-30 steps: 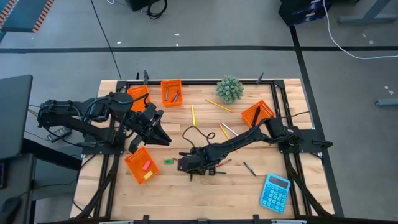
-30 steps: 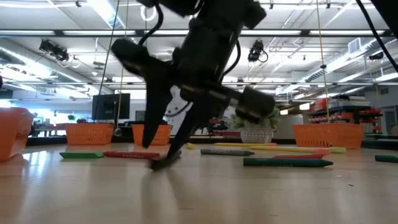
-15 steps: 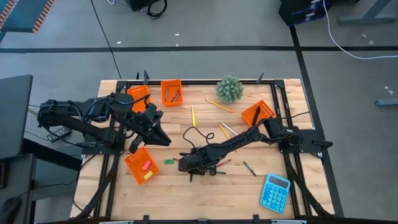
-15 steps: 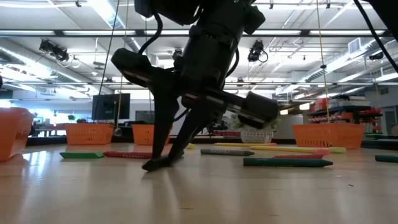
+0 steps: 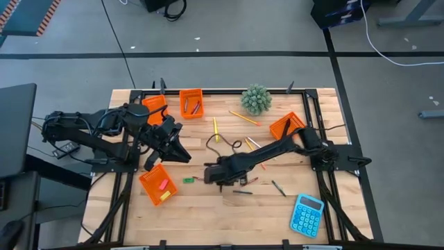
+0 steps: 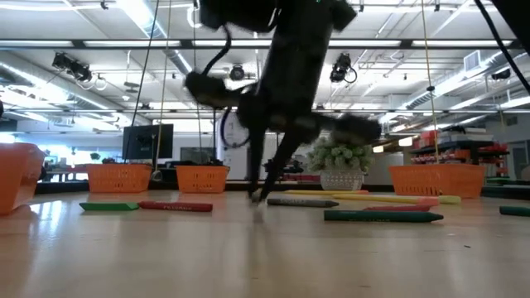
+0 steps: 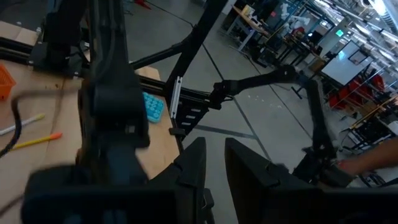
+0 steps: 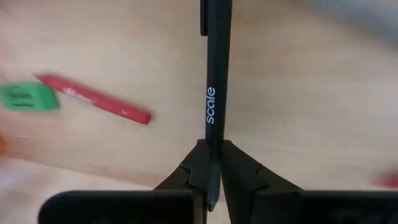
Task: Sort crayons/erasers/pens/pencils in bins
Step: Put the black pen into the right orange bin
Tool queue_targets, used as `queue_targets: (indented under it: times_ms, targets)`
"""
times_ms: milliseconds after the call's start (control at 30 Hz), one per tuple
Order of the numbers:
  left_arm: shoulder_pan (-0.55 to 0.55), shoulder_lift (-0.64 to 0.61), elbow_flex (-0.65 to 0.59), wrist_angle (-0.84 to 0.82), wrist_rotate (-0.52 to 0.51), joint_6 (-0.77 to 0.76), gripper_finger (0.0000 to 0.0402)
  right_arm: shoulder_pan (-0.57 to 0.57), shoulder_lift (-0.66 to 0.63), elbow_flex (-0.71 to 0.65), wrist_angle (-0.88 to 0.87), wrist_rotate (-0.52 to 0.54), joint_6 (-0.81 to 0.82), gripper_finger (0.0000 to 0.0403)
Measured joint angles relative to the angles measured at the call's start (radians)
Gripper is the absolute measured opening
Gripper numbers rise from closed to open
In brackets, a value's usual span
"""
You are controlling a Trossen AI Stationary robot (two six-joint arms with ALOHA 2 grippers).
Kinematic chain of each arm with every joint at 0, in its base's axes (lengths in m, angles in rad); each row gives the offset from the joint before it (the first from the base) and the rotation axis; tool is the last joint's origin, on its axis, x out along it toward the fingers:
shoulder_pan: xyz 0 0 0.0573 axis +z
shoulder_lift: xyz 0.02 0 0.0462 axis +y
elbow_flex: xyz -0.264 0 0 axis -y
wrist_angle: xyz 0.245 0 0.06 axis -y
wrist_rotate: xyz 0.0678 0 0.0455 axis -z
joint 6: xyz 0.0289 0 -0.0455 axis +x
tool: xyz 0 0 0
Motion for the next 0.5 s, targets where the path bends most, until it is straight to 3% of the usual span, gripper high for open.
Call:
queue_targets:
  times_ms: [500]
  targets:
    - [-0.002, 0.000, 0.000, -0.035, 0.004, 0.037, 0.0063, -0.146, -0.311, 0.005, -0.663, 0.102, -0.149, 0.0034]
